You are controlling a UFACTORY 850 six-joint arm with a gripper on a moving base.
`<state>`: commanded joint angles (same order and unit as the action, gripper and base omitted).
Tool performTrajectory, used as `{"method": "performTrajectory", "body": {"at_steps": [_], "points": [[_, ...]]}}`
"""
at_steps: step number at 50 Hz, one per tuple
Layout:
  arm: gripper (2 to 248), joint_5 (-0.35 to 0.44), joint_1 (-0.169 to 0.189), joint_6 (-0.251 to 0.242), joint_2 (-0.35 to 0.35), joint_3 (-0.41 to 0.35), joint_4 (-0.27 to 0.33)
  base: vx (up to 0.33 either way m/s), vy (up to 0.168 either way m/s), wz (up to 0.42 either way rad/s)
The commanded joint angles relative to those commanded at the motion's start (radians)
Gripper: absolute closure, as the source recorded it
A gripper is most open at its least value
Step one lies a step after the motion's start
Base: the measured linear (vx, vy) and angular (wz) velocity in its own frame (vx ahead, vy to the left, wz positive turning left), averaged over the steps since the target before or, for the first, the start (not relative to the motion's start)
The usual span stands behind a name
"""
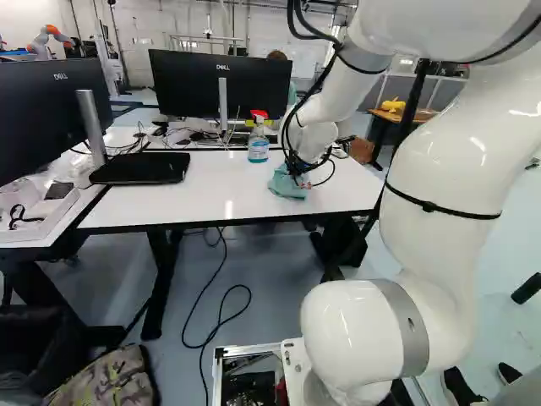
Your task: Clean the table with the green towel
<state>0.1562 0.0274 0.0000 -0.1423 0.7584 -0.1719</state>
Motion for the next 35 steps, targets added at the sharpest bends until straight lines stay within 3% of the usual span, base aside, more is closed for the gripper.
{"method": "performTrajectory", "body": {"at_steps": [16,35], "points": [[219,0.0,-0.053,0.0,0.048,-0.01,0.0,0.0,0.0,0.0],[219,0.0,-0.117,0.0,0.058,-0.021,0.0,0.0,0.0,0.0]]}}
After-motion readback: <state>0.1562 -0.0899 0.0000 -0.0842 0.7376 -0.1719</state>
